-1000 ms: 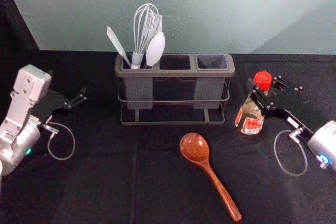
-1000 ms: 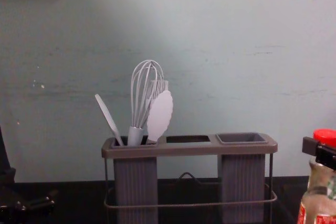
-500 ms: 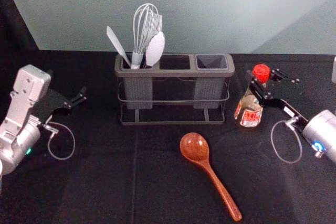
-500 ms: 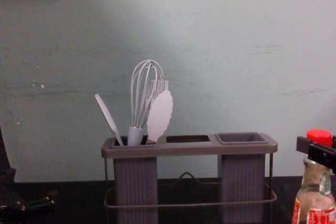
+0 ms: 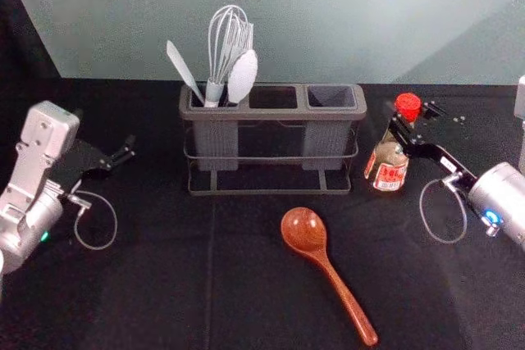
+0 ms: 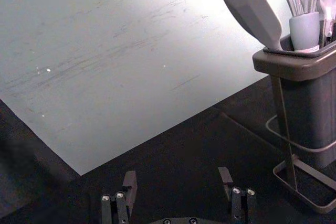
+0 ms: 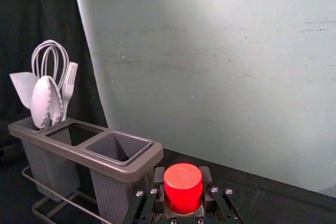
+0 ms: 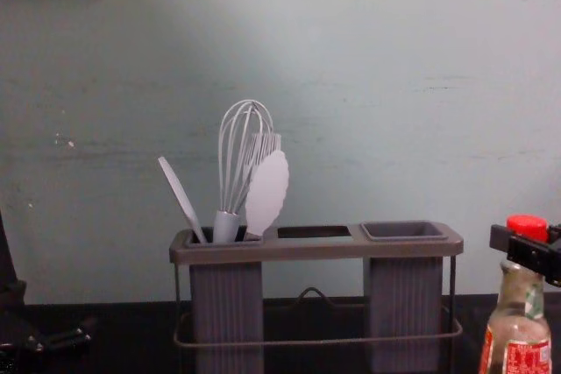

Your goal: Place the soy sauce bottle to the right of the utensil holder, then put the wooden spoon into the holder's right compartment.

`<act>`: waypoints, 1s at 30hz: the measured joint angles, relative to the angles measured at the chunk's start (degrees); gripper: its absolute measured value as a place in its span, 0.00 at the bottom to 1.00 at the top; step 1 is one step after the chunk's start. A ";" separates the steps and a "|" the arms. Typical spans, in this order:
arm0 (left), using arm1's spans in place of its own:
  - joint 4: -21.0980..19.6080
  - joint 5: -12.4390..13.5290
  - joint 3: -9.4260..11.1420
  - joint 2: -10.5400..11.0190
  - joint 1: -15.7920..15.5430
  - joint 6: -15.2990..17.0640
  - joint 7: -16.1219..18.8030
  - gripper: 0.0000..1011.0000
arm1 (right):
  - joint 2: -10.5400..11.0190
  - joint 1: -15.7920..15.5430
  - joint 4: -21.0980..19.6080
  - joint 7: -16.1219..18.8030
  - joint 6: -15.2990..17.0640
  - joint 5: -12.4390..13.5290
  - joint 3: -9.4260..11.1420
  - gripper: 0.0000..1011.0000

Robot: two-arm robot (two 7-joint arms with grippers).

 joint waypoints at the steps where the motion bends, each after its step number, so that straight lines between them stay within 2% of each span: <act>1: 0.00 0.00 0.00 0.00 0.00 0.00 0.00 1.00 | -0.07 0.14 0.17 0.06 -0.02 0.05 -0.03 0.38; 18: 0.00 0.00 0.00 0.00 0.00 0.00 0.00 1.00 | -1.67 4.98 6.50 1.28 -1.15 -0.10 -1.42 0.38; 28: 0.00 0.00 0.00 0.00 0.00 0.00 0.00 1.00 | -2.34 6.29 8.87 1.60 -1.39 0.19 -1.85 0.39; 30: 0.00 0.00 0.00 0.00 0.00 0.00 0.00 1.00 | -2.45 6.33 9.05 1.60 -1.59 0.30 -1.82 0.42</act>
